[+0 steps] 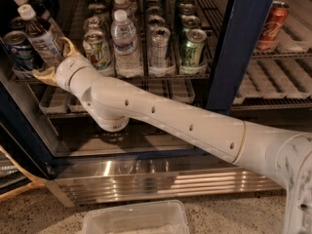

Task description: Pick blue plastic bottle from top shelf of fridge

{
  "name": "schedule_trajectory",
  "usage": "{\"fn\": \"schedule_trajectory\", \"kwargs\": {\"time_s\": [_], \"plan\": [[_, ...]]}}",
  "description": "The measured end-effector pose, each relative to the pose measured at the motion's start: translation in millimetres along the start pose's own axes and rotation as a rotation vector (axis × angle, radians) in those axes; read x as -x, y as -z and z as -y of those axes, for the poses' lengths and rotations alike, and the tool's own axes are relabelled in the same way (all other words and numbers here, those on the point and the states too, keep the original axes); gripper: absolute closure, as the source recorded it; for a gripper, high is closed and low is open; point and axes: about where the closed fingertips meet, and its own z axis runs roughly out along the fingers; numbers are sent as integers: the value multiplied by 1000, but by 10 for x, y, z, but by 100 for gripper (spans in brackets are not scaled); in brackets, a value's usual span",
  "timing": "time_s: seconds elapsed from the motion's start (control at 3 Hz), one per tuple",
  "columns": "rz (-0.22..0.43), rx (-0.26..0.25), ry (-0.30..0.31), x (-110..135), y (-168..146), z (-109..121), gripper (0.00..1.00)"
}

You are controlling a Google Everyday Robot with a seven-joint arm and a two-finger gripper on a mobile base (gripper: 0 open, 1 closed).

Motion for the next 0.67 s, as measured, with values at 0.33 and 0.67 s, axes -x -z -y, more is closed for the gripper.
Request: {"fn": "schedule_trajectory", "kwargs": {"time_s": [0.33, 0.67], "plan": [[0, 0, 0, -8, 35, 23, 100], [71, -25, 14, 238, 243, 171, 100]]}}
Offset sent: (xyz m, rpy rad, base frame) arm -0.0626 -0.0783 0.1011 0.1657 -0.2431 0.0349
